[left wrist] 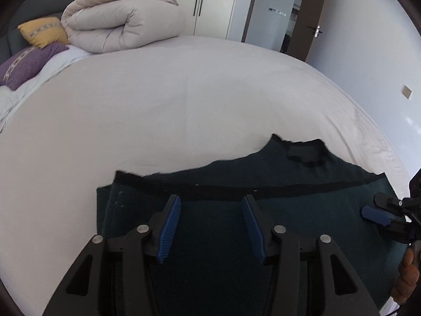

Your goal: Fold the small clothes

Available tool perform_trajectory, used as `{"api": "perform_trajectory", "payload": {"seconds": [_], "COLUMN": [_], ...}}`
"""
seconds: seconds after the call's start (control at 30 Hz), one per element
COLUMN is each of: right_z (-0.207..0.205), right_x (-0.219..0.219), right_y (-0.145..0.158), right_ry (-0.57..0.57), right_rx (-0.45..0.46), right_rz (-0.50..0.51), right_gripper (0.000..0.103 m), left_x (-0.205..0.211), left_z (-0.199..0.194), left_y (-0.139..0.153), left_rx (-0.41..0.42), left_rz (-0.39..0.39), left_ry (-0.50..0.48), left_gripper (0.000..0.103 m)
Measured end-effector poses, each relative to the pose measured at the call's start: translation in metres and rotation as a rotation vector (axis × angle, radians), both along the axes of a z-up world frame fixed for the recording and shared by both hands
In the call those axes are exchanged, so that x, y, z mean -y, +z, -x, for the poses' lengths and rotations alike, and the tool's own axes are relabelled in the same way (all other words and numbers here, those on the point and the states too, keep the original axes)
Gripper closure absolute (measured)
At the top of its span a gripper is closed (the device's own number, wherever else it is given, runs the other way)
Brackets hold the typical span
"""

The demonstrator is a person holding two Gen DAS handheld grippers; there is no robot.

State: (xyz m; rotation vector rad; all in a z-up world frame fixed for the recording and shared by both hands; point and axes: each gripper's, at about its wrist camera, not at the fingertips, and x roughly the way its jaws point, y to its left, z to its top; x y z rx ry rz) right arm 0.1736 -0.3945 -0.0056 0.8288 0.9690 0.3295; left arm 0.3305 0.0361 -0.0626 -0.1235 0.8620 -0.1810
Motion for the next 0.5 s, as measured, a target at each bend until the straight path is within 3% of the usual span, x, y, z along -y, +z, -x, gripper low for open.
{"api": "perform_trajectory", "payload": {"seconds": [0.07,0.2,0.3,0.5], "right_z": [-0.011,-0.022,-0.018,0.009], "right_x": [0.009,0.057,0.107,0.155], "right_y": [-0.012,-0.021,-0.029,-0.008], "right_ry": [-0.024,-0.166,-0.289,-0.469], "right_rx": [0.013,0.042,0.034,0.051], "right_rz": [-0.027,-0.051,-0.065,0.045], "right_gripper": [0.066,0.071,0.091,0.087], "left_x": [-0.023,-0.041,-0.037,-0.036], "left_z": [0.005,0.01,0.011,0.011], "left_y": [-0.009,-0.013,-0.014,-0.019], "left_rx": [0.015,0.018,0.029,0.036], "left_rz": [0.12,0.203,0.188,0.187], "left_ry": [0.007,0.036,0.035,0.035], "left_gripper": [0.051,0.052,0.052,0.052]}}
